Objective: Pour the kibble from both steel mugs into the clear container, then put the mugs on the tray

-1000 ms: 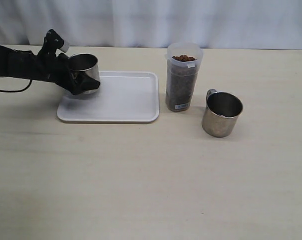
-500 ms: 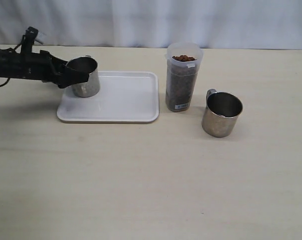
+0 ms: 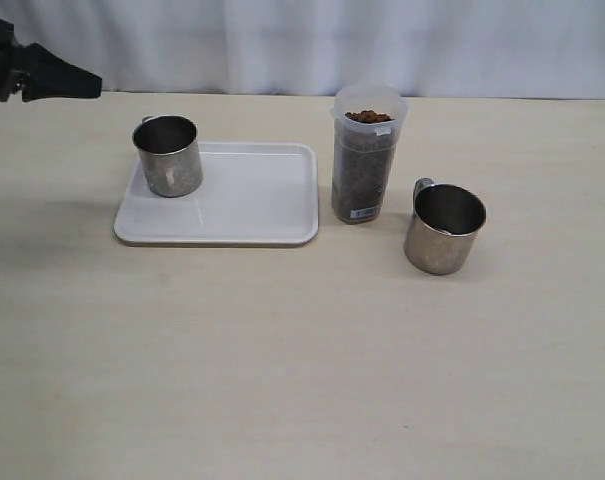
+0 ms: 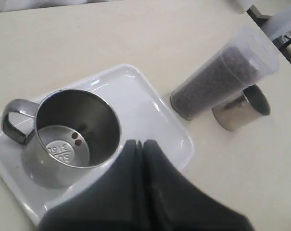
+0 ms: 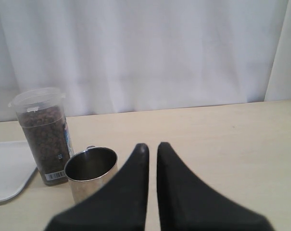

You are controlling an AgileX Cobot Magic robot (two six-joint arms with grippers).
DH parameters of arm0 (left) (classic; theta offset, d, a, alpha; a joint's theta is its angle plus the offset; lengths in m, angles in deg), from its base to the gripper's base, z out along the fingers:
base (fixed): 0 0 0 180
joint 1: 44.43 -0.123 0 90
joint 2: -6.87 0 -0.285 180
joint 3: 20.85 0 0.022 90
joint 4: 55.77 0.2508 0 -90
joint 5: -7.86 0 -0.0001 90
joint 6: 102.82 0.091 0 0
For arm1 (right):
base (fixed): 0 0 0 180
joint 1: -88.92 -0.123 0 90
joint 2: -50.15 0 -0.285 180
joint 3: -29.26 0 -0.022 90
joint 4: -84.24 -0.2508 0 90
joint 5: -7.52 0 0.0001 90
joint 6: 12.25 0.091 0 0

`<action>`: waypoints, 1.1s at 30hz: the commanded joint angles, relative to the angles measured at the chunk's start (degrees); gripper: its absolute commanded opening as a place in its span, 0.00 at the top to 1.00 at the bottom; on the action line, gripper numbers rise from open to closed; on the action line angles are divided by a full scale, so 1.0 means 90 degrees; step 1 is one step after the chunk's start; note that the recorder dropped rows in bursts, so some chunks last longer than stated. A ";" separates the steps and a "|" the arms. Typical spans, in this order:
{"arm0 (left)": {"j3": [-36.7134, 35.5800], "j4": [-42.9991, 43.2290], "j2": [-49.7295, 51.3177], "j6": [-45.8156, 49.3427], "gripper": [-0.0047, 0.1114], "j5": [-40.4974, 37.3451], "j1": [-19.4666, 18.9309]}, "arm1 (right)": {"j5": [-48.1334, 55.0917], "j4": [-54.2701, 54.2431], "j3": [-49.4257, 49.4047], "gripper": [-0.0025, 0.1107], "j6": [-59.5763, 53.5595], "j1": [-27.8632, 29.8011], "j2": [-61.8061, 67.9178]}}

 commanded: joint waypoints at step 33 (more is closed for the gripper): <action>-0.8270 -0.0077 -1.2133 -0.0474 0.96 0.4579 0.0120 | -0.0065 -0.0017 -0.0017 0.94 -0.0021 0.0008 -0.0020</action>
